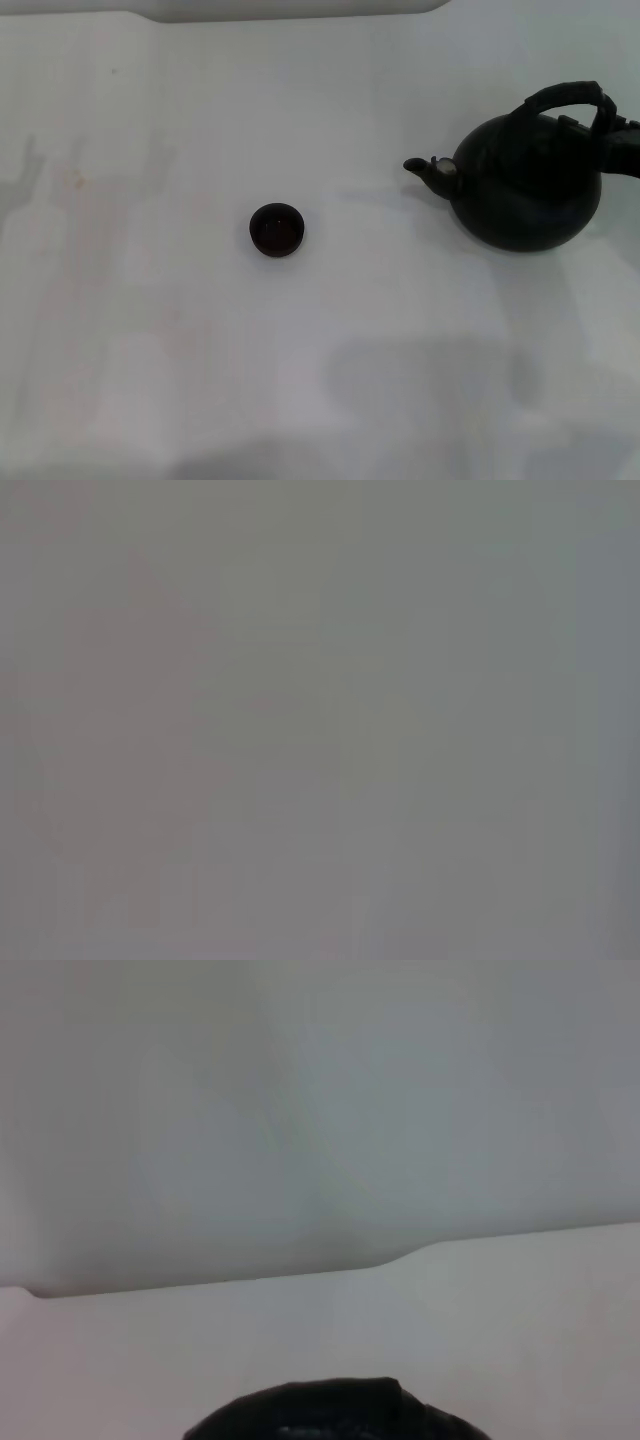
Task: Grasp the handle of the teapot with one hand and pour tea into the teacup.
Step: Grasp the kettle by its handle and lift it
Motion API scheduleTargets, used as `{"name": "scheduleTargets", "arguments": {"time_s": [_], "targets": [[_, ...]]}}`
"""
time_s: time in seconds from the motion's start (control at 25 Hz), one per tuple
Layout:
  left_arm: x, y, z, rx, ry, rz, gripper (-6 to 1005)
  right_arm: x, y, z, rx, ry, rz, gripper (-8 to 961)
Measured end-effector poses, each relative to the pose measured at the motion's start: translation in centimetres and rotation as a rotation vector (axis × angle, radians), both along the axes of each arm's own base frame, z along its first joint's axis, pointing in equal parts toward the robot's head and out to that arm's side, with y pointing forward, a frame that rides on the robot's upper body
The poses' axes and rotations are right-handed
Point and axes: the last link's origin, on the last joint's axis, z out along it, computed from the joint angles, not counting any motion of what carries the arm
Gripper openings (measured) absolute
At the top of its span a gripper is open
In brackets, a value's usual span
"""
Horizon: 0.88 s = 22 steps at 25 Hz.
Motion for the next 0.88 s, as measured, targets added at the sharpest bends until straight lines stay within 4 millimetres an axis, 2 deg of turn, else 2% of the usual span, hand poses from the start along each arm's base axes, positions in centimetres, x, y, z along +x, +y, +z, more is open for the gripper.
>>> {"name": "scheduleTargets", "arguments": {"time_s": [0.28,0.48,0.72,0.8,0.88], "targets": [[0.04,0.02,0.01,0.001,0.000,-0.002,890,0.28,-0.04,-0.12,-0.006,-0.009,-0.003,654],[0.03,-0.06,-0.05,0.001,-0.002,-0.001,890,0.11,-0.01,-0.38,-0.007,-0.039,0.022,643],[-0.12,-0.26,-0.03,0.002,-0.002,0.005,891,-0.11,0.19,-0.48,0.000,-0.046,0.032,477],[-0.13,-0.30,-0.02,0.003,-0.002,0.005,891,-0.15,0.22,-0.48,-0.001,-0.049,0.035,393],[-0.13,-0.30,-0.01,0.003,-0.002,0.005,891,-0.17,0.21,-0.51,-0.002,-0.048,0.035,371]]}}
